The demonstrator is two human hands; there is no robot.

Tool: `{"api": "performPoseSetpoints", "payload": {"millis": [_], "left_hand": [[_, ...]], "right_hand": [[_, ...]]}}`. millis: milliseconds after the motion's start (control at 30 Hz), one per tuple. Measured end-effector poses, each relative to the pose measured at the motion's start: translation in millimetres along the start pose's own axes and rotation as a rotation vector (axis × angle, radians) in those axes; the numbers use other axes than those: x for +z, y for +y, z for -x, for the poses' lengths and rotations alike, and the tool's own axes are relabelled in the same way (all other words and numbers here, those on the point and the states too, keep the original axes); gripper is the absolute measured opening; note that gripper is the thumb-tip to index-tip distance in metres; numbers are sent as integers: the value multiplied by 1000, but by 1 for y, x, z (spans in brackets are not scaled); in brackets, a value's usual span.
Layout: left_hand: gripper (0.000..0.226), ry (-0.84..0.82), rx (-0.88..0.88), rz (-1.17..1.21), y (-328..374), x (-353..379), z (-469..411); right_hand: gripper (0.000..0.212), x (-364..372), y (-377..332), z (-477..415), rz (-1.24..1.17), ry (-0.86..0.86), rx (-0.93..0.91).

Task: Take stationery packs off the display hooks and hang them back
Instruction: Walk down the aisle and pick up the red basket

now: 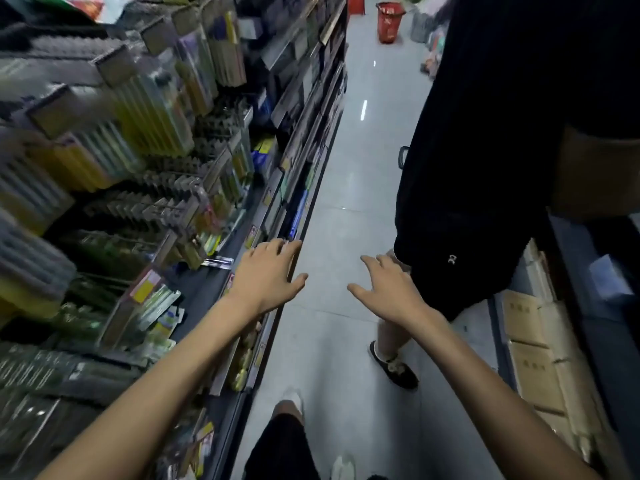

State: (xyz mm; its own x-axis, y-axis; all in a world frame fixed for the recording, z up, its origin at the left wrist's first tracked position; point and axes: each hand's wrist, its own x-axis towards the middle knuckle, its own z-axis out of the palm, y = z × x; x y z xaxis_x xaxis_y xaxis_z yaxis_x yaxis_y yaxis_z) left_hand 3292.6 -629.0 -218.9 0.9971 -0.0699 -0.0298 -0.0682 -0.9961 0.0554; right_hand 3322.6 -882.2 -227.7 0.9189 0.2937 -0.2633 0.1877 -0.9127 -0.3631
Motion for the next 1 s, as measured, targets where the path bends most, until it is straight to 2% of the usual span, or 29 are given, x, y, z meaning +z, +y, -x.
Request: {"api": "performPoseSetpoints", "payload": {"millis": [233, 500, 733, 1000], "left_hand": [[78, -1, 13, 6, -48, 7, -154], [73, -58, 63, 23, -105, 11, -325], [68, -126, 132, 88, -98, 14, -455], [68, -111, 182, 86, -90, 26, -628]], "right_hand": [[71, -15, -11, -155, -14, -11, 48], [68, -36, -26, -308, -121, 40, 269], [68, -71, -9, -404, -108, 46, 346], [71, -126, 58, -539, -130, 61, 361]]}}
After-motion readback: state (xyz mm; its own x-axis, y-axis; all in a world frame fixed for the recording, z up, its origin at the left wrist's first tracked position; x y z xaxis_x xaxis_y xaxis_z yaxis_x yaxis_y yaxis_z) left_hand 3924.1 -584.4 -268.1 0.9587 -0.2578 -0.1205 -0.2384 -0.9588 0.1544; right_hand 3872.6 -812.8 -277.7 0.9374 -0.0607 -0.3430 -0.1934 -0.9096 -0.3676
